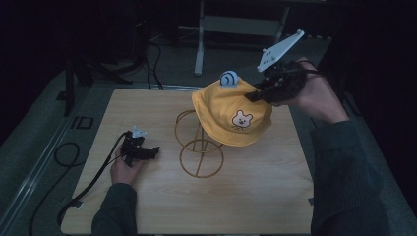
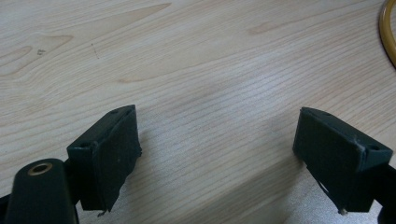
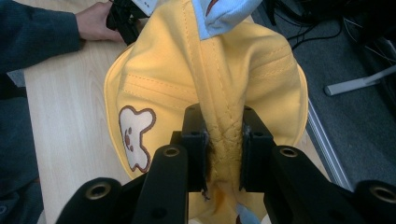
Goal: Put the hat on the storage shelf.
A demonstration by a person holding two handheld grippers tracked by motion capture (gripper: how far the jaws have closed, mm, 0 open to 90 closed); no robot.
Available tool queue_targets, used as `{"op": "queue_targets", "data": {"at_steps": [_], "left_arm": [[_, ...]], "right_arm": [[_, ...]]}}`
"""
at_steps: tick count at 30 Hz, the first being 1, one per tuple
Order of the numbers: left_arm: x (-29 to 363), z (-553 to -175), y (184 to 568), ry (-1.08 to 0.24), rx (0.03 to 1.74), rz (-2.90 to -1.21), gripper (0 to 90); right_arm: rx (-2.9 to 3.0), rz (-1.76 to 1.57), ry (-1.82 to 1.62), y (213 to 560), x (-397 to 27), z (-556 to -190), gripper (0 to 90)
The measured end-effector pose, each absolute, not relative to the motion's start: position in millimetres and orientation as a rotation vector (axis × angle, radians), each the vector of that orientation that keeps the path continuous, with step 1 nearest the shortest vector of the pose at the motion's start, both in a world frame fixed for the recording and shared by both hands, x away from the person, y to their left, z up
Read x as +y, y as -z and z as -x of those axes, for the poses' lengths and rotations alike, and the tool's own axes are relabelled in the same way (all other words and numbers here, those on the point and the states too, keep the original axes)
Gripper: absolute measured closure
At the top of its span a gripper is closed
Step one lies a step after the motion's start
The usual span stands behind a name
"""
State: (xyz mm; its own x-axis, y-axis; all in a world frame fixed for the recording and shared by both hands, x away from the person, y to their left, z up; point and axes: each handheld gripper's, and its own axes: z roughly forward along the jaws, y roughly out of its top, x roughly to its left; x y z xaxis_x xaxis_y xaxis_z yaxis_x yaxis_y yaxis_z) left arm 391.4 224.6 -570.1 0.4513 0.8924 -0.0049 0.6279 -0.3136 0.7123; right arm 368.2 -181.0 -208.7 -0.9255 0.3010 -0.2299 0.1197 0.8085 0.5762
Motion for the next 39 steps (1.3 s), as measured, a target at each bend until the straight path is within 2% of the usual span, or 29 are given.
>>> {"op": "queue_targets", "data": {"at_steps": [39], "left_arm": [[224.6, -391.3, 570.0, -0.522, 1.266, -2.056, 14.3]], "right_arm": [[2.804, -0.214, -0.661, 221.5, -96.5, -382.3, 75.6]]}}
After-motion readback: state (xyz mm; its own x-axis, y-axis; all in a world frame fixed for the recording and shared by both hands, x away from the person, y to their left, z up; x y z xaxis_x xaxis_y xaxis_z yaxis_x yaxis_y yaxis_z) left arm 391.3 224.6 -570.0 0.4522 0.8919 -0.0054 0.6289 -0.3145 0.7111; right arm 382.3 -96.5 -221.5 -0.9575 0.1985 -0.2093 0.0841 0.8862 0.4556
